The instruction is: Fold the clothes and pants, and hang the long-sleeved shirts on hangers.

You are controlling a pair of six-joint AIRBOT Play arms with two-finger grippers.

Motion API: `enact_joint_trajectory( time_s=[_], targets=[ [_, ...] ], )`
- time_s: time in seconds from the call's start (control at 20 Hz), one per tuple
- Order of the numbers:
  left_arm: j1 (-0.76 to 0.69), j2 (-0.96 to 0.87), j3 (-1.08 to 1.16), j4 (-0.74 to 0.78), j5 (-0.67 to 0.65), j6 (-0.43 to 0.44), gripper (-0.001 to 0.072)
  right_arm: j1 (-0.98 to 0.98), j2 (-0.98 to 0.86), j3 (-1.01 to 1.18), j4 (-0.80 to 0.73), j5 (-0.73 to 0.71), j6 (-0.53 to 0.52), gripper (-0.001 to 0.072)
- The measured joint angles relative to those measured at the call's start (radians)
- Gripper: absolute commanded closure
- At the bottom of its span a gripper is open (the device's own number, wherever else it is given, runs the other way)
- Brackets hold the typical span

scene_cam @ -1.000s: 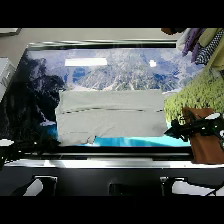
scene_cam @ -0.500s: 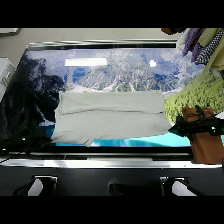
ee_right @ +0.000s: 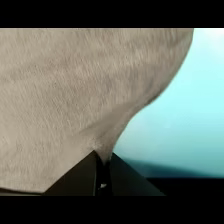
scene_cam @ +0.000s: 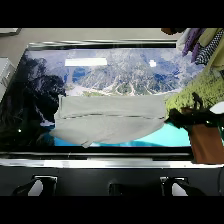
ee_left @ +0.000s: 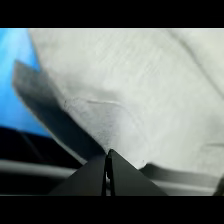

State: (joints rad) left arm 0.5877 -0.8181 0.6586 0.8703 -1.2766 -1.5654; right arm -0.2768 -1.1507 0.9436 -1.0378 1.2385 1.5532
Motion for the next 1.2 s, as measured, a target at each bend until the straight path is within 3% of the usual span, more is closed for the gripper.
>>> enact_joint_trajectory(
  time_s=[0.35,0.85,1.2],
  targets=[
    [-0.061,-0.33,0.227,-0.106,0.145,0.017,0.0686,0.051,-0.225,0.265,-0.026,-0.129,0.081,0.0683],
    [-0.157,-0.729,0.721,-0.148,0.176,-0.051,0.0686,0.057,-0.408,0.41,-0.023,-0.272,0.124,0.0683],
    [-0.178,-0.928,0.885,-0.15,0.191,-0.092,0.0683,0.057,-0.51,0.483,-0.005,-0.349,0.13,0.0681]
  ],
)
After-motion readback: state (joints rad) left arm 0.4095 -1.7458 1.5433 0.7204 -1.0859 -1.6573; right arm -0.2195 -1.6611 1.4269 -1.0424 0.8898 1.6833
